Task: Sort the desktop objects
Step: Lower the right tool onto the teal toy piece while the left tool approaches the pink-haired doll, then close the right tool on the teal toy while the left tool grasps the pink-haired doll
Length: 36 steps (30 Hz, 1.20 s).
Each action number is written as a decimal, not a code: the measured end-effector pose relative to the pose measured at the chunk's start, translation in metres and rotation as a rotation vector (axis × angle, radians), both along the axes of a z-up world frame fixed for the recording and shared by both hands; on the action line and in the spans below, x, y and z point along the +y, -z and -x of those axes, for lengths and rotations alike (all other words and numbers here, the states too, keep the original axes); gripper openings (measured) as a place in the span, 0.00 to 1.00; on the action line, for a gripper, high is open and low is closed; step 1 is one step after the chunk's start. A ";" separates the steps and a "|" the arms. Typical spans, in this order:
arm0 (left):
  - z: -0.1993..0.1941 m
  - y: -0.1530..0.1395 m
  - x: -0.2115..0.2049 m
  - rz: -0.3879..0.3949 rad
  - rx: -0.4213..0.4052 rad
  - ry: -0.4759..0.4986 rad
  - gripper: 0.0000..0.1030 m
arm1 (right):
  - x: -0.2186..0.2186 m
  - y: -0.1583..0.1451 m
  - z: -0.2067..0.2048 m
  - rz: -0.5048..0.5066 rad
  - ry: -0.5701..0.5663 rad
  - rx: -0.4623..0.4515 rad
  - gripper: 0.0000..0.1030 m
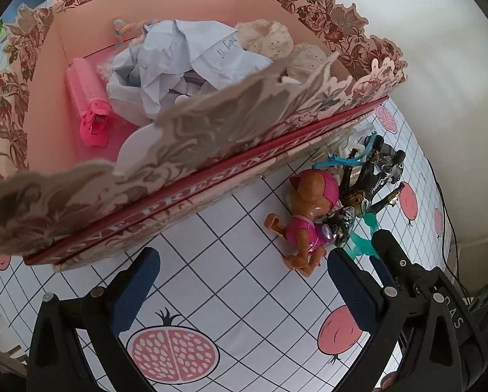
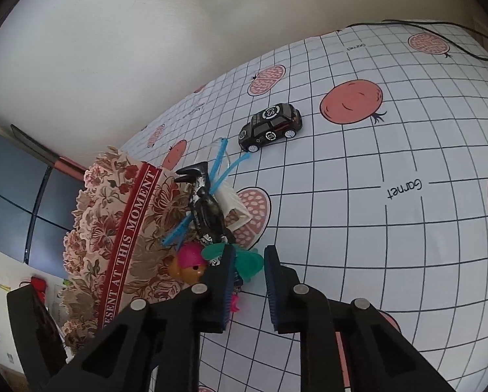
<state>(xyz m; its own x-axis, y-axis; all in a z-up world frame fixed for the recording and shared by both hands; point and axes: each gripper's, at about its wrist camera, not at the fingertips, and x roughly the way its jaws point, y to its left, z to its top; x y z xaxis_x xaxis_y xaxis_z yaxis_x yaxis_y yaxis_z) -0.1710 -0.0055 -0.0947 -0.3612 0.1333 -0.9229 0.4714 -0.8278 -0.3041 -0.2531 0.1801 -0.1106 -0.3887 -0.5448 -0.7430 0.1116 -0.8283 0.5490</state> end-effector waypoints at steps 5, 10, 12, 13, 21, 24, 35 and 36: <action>-0.003 -0.001 -0.003 -0.006 0.003 0.004 0.99 | 0.003 -0.008 -0.001 -0.028 -0.001 0.029 0.19; 0.004 0.001 0.015 0.002 0.009 0.064 0.99 | 0.011 -0.023 -0.003 -0.048 0.010 0.067 0.19; 0.005 0.001 0.021 0.007 0.015 0.096 0.99 | 0.015 -0.026 -0.003 -0.052 0.014 0.074 0.19; 0.006 0.001 0.025 0.014 0.020 0.117 0.99 | 0.018 -0.028 -0.003 -0.055 0.019 0.076 0.19; 0.011 0.007 0.037 0.032 0.022 0.195 0.98 | 0.035 -0.022 -0.002 -0.044 0.058 0.033 0.19; 0.013 0.007 0.038 0.055 0.037 0.211 0.95 | 0.039 -0.020 -0.002 -0.037 0.066 0.024 0.19; 0.016 0.005 0.062 0.132 0.070 0.249 0.91 | 0.037 -0.016 0.000 -0.039 0.066 0.009 0.19; 0.030 0.007 0.053 0.137 0.072 0.254 0.87 | 0.037 -0.016 0.000 -0.041 0.066 0.009 0.19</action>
<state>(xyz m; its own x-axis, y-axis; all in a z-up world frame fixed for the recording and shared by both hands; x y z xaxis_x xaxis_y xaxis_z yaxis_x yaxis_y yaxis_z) -0.2006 0.0473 -0.1017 -0.3974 0.1039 -0.9118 0.2254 -0.9521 -0.2067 -0.2532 0.2171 -0.0945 -0.4295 -0.4868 -0.7606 0.0610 -0.8560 0.5134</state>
